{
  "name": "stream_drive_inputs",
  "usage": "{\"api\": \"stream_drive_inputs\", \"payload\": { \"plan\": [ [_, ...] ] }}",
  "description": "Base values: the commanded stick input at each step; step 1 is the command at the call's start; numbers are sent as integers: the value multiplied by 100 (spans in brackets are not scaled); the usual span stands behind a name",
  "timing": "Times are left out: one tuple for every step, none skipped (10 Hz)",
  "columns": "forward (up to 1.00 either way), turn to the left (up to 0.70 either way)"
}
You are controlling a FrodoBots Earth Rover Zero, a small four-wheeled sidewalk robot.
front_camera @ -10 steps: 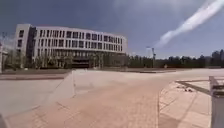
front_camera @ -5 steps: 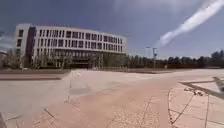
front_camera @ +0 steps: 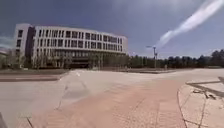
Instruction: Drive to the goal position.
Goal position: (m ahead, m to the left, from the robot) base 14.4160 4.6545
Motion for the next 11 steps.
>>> {"api": "stream_drive_inputs", "payload": {
  "plan": [
    [70,-1],
    [70,-1],
    [70,-1],
    [70,-1],
    [70,-1],
    [70,-1],
    [70,-1],
    [70,1],
    [70,34],
    [70,34],
    [70,34]
  ]
}}
